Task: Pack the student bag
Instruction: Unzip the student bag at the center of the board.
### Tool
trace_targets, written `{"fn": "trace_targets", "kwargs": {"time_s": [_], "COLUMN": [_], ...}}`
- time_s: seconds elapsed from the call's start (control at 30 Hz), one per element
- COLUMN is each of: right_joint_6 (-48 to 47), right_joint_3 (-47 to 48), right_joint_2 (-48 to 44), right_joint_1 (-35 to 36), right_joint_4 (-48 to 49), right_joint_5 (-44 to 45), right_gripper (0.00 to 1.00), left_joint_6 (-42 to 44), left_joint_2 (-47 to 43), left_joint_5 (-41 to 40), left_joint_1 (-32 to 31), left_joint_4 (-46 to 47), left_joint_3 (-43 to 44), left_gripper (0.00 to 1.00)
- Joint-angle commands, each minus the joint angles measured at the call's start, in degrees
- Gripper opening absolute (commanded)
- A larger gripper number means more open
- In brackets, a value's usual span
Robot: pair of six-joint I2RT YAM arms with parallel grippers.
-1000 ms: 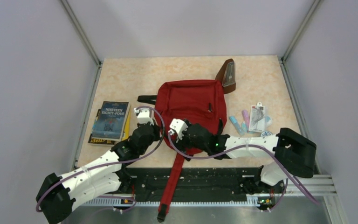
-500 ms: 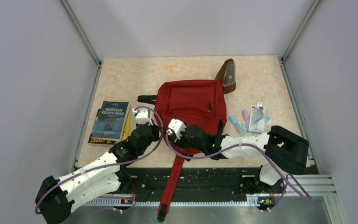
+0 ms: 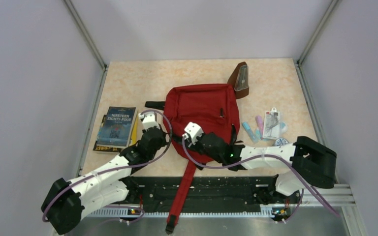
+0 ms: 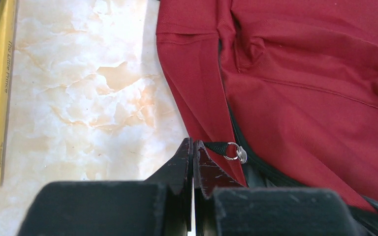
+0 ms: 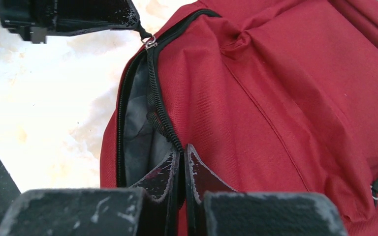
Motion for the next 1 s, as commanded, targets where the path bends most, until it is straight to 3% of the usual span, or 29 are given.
{"fn": "trace_targets", "kwargs": {"time_s": [0.0, 0.6, 0.97], "right_joint_6": [1.8, 4.9, 3.4], "right_joint_3": [-2.6, -7.9, -5.7], "right_joint_2": [-6.1, -15.7, -18.7], "right_joint_1": [0.6, 0.9, 1.3], "right_joint_4": [0.4, -0.6, -4.3], "right_joint_5": [1.8, -3.2, -6.3], "right_gripper": [0.00, 0.00, 0.00], "left_joint_6": [1.5, 6.3, 10.4], "left_joint_2": [3.0, 15.3, 26.4], "left_joint_5": [-0.2, 7.9, 7.4], "left_joint_1": [2.7, 16.7, 19.5], "left_joint_4": [5.8, 14.2, 20.7], "left_joint_3": [2.5, 9.0, 14.3], "left_gripper": [0.00, 0.00, 0.00]}}
